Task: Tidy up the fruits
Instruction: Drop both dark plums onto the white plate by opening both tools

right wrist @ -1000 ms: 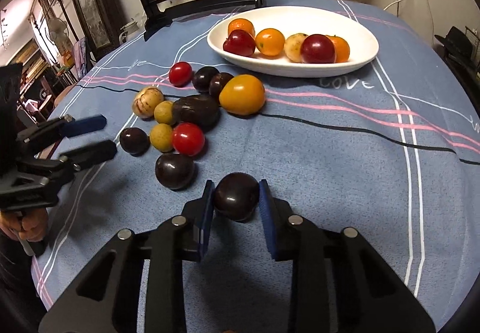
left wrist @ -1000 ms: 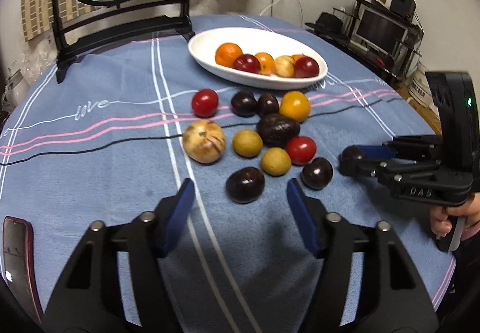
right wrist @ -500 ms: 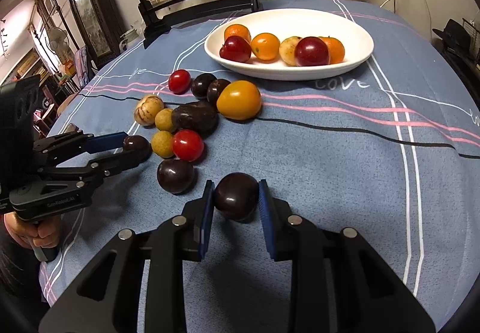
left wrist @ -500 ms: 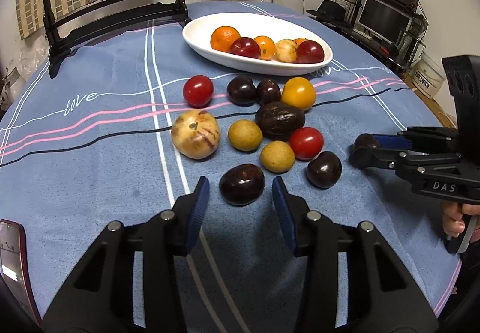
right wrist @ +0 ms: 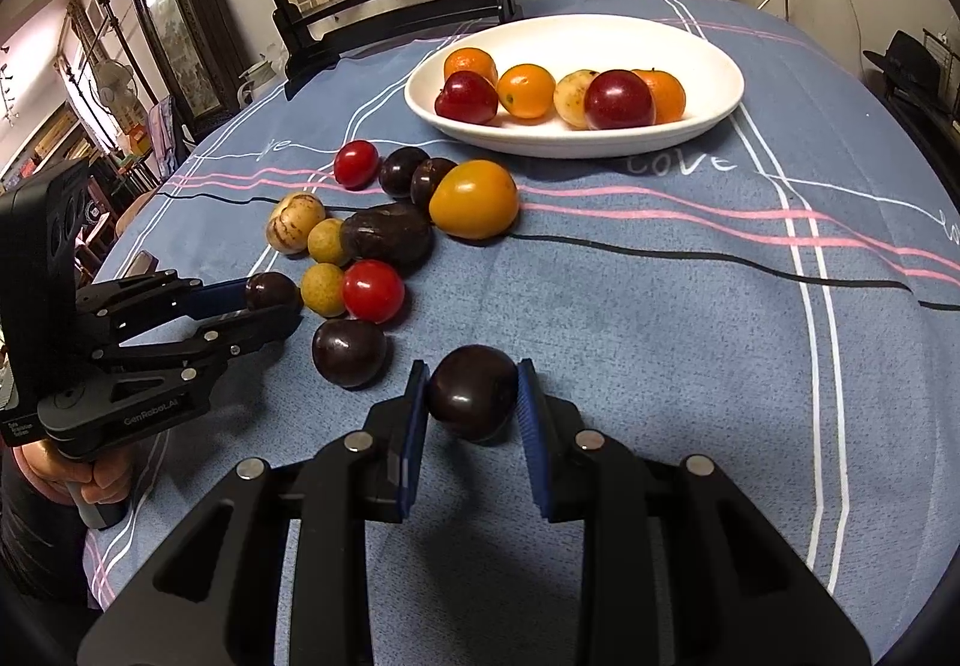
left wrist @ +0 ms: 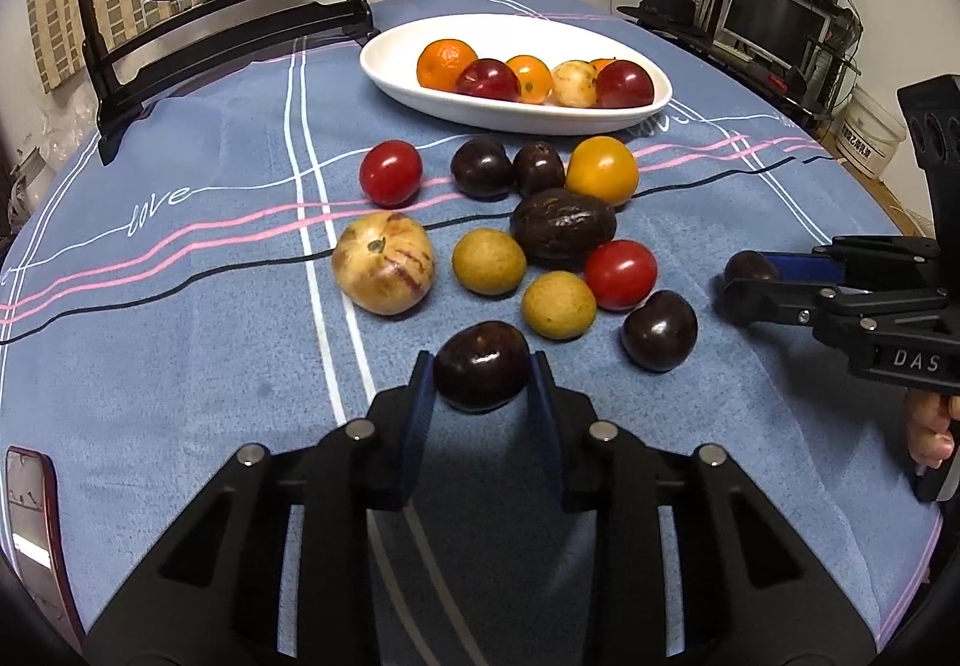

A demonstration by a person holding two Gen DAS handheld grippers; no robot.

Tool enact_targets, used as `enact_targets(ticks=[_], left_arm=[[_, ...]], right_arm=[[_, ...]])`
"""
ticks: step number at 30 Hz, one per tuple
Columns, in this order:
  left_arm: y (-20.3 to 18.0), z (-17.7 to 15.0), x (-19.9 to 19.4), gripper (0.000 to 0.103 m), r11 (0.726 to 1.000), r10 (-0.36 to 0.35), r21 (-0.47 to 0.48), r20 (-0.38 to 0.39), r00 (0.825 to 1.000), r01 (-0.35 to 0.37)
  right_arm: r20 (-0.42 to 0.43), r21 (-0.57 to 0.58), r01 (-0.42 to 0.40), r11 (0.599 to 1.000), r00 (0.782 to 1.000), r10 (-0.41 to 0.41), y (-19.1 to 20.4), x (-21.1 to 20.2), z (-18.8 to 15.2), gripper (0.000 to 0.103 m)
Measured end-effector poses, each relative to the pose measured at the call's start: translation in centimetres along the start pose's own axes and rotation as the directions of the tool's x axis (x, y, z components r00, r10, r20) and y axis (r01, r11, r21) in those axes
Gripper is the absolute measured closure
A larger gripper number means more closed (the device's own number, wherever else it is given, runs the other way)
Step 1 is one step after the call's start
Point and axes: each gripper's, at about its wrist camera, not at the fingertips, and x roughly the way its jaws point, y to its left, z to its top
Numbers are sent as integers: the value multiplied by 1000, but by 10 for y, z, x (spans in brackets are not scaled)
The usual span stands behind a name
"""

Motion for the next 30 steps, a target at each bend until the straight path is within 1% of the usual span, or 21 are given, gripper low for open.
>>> enact_targets(ticks=[3, 5, 7, 9, 11, 13, 14, 16, 18, 22, 25, 28, 30], left_arm=[[1, -2, -4, 71, 1000, -11, -14, 7, 1000, 11], [2, -3, -10, 71, 999, -24, -30, 23, 999, 25], [2, -4, -18, 71, 998, -44, -45, 42, 998, 46], [1, 0, -26, 71, 996, -68, -52, 63, 996, 71], [1, 10, -31, 71, 993, -101, -58, 82, 991, 106], [2, 28, -32, 71, 990, -116, -64, 97, 989, 122], [3, 38, -30, 71, 991, -114, -64, 103, 988, 121], [5, 61, -25, 71, 991, -111, -65, 106, 988, 118], [7, 90, -18, 71, 989, -118, -70, 116, 986, 127], [2, 141, 6, 71, 994, -92, -45, 124, 988, 99], [-3, 172, 33, 71, 997, -72, -28, 102, 992, 75], [-10, 192, 63, 71, 999, -45, -9, 69, 997, 45], [-11, 201, 77, 71, 1000, -21, 2, 54, 998, 21]], right_arm=[[4, 7, -7, 1000, 1000, 7, -1, 0, 0, 74], [21, 14, -33, 999, 999, 33, -2, -4, 1, 74], [54, 20, -58, 998, 997, 56, -4, -10, 3, 74], [109, 33, -78, 996, 991, 74, -7, -18, 9, 74], [167, 41, -49, 998, 985, 42, -9, -25, 17, 74], [231, 70, 12, 997, 973, -28, -15, -29, 32, 74], [268, 93, 39, 995, 961, -63, -20, -29, 43, 74], [301, 131, 73, 989, 947, -110, -29, -24, 63, 74], [317, 165, 75, 983, 940, -125, -39, -15, 81, 74], [321, 213, 87, 973, 934, -154, -56, 9, 109, 74], [311, 241, 73, 968, 939, -149, -70, 23, 123, 74], [301, 240, 71, 968, 943, -144, -77, 32, 133, 74], [297, 237, 73, 969, 944, -144, -80, 32, 135, 70]])
